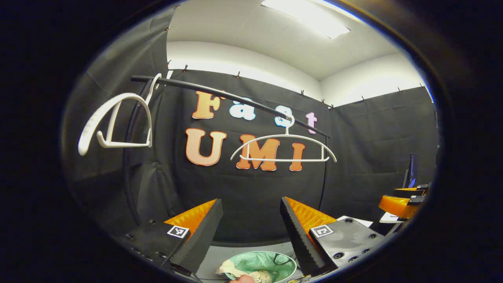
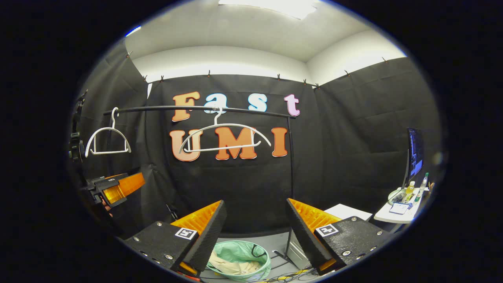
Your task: Grasp the clothes on the hanger with both hands and then place them into the laundry hamper below.
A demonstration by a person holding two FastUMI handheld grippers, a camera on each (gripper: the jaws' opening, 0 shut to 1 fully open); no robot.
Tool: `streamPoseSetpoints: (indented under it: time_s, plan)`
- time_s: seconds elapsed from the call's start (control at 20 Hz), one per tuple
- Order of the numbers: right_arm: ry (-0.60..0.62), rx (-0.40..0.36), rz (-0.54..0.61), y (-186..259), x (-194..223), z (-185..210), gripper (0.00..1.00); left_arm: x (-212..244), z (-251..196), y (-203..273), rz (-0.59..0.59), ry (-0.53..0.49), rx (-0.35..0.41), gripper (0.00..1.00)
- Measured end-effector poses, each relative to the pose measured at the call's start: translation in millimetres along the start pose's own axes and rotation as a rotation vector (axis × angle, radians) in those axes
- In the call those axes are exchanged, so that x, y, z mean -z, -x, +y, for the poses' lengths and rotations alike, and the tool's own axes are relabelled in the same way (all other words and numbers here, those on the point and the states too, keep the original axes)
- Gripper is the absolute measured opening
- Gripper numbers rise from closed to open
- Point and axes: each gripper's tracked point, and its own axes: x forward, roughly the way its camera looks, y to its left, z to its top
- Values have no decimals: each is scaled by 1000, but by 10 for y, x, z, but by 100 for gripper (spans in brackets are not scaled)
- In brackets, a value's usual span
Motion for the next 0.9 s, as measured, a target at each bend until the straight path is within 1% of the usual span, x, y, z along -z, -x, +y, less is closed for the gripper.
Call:
streamPoseSetpoints:
  time_s: [0.05, 0.2, 0.25, 0.3, 0.35, 0.5, 0.7, 0.9]
  plan:
    - [0, 9, 0, 26, -25, -26, 94, -40, -18, 7, -2, 13, 7, 94]
    - [-27, -2, -27, 52, -186, 36, 94, -186, -71, 30, -25, 45, 18, 94]
    - [-29, -3, -35, 61, -224, 32, 94, -225, -111, 0, -34, 51, 18, 97]
    - [-28, -2, -43, 42, -265, -10, 94, -269, -115, -17, -42, 56, 14, 97]
    - [-23, -3, -48, 39, -295, -26, 94, -293, -85, 8, -44, 60, 7, 94]
    - [-17, -5, -65, 55, -369, -15, 94, -293, -53, 45, -41, 84, -5, 96]
    - [-11, -5, -80, 70, -424, 12, 94, -272, -23, 70, -35, 94, -22, 96]
    - [-12, 6, -84, 78, -429, -12, 94, -298, 17, 68, -38, 71, -34, 96]
